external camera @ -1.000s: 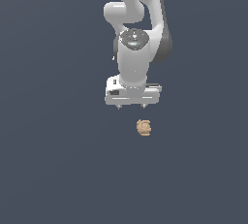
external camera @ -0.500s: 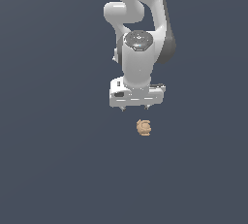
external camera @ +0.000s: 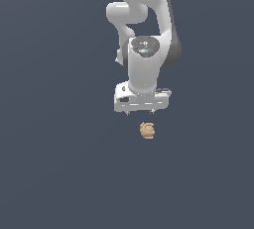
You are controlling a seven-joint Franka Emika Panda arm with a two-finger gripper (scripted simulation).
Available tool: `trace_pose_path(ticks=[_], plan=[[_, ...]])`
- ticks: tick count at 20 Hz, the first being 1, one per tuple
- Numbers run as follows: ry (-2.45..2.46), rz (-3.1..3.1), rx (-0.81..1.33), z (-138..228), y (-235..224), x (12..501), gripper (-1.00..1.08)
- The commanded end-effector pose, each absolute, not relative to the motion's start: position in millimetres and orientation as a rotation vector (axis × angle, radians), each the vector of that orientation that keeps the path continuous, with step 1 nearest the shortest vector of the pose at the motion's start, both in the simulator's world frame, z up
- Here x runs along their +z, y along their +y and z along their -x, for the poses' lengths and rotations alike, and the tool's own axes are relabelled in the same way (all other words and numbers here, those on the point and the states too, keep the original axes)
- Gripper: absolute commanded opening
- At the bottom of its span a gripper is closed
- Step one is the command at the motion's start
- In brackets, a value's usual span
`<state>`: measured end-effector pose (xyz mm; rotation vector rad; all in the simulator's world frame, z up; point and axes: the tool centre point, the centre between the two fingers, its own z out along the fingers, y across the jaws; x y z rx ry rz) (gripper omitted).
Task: Pick up the object and move it to a goal position.
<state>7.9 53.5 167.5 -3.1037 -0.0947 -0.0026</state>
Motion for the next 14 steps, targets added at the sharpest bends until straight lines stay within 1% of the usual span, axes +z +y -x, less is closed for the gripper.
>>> trace_pose_path(ticks=[1,9,14], plan=[[-0.092,3.108,0.0,-10.1,58.6,158.4,1.0],[-0.077,3.131,0.001,-19.5,84.2,112.5,1.0],[-0.073,3.139,0.0,-21.6,94.3,94.5,1.0]])
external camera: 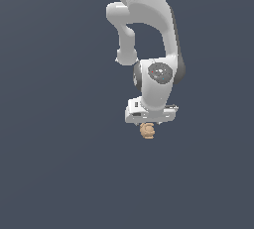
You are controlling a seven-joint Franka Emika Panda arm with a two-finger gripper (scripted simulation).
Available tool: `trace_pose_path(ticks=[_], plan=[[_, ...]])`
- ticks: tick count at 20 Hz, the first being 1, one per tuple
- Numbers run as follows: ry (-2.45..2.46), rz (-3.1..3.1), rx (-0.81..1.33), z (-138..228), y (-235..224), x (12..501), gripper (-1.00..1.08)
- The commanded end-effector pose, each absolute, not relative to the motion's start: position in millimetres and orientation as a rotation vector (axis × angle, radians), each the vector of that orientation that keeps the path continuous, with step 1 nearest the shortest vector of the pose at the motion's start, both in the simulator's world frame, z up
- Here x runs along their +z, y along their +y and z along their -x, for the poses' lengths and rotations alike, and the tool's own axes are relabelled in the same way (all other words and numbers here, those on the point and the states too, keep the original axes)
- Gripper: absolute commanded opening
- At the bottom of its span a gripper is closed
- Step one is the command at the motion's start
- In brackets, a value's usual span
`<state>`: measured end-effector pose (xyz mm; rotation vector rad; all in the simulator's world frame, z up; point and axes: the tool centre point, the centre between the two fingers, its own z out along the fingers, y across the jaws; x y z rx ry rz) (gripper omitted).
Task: Pick up the object and move it to a goal position.
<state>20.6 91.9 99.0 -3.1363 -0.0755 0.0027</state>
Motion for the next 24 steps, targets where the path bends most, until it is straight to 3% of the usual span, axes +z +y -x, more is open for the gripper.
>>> trace_pose_path(ticks=[1,22,23,24], plan=[[-0.072,3.14,0.0,-21.8,95.4,92.5,1.0],[-0.073,3.141,0.001,-21.9,97.1,39.6,1.0],[-0.073,3.141,0.001,-21.9,97.1,39.6,-1.0],[-0.073,3.141,0.001,-21.9,97.1,39.6,-1.0]])
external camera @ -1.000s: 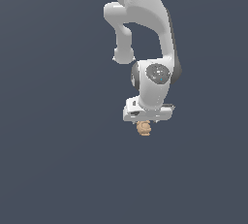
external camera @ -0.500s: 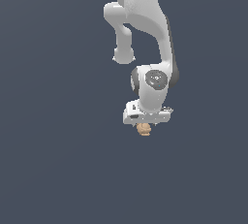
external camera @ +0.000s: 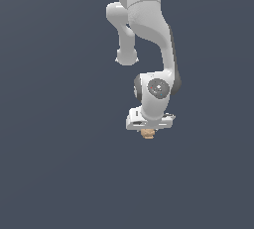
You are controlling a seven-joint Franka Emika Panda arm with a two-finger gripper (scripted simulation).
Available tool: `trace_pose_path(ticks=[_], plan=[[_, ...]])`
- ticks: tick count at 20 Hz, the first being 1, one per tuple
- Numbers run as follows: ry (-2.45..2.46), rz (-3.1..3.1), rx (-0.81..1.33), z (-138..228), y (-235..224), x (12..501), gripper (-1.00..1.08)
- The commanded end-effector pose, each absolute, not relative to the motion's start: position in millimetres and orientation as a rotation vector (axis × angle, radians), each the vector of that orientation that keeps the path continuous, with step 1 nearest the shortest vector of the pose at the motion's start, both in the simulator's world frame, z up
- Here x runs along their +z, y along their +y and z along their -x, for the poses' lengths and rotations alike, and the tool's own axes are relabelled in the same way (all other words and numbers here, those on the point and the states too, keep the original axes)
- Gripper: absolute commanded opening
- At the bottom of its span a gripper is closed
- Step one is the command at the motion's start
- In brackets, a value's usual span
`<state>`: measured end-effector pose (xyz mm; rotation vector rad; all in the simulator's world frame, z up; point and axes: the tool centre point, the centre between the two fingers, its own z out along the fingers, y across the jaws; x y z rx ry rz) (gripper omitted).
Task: Pick up the object and move it to a goal position.
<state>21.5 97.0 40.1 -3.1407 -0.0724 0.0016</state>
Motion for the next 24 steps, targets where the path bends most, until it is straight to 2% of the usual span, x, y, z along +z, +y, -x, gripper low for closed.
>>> trace_pose_path(ticks=[1,13,24], plan=[[-0.073,3.141,0.001,-21.9,97.1,39.6,-1.0],[-0.073,3.141,0.001,-22.8,104.5,42.5,-1.0],[-0.072,3.141,0.0,-35.0,187.7,70.7,-1.0]])
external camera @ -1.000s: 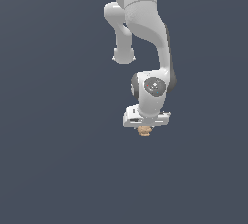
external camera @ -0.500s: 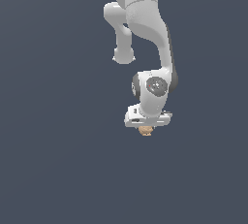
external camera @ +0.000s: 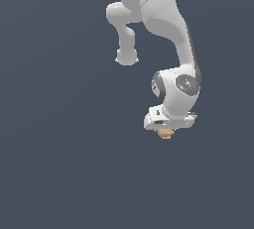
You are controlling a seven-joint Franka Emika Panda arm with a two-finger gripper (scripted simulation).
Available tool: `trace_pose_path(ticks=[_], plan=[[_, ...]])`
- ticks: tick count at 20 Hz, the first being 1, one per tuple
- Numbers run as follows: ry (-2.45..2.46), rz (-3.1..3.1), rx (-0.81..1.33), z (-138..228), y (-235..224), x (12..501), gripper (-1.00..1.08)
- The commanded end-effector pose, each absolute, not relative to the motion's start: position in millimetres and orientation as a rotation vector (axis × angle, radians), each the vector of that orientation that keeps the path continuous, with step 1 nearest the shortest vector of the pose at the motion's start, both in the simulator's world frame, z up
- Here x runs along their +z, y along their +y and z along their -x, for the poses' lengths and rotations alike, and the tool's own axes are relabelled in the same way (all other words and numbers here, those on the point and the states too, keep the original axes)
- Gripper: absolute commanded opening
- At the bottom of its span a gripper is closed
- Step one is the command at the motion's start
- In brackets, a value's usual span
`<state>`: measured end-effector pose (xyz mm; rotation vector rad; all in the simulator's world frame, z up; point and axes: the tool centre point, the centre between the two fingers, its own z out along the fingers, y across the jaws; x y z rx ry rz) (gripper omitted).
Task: Pick up the object and move it to a goal position.
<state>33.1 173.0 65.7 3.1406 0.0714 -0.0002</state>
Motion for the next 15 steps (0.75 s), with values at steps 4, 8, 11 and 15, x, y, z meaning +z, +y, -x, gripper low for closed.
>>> trace_pose_path(ticks=[4,8,11,15], plan=[[0.072,-3.141,0.0,-40.8,219.6,81.4,-1.0],[0.072,-3.141,0.0,-44.7,238.4,87.6,-1.0],[0.072,-3.141,0.0,-46.6,245.6,89.9,-1.0],[0.072,-3.141,0.0,-47.6,248.6,90.9,-1.0]])
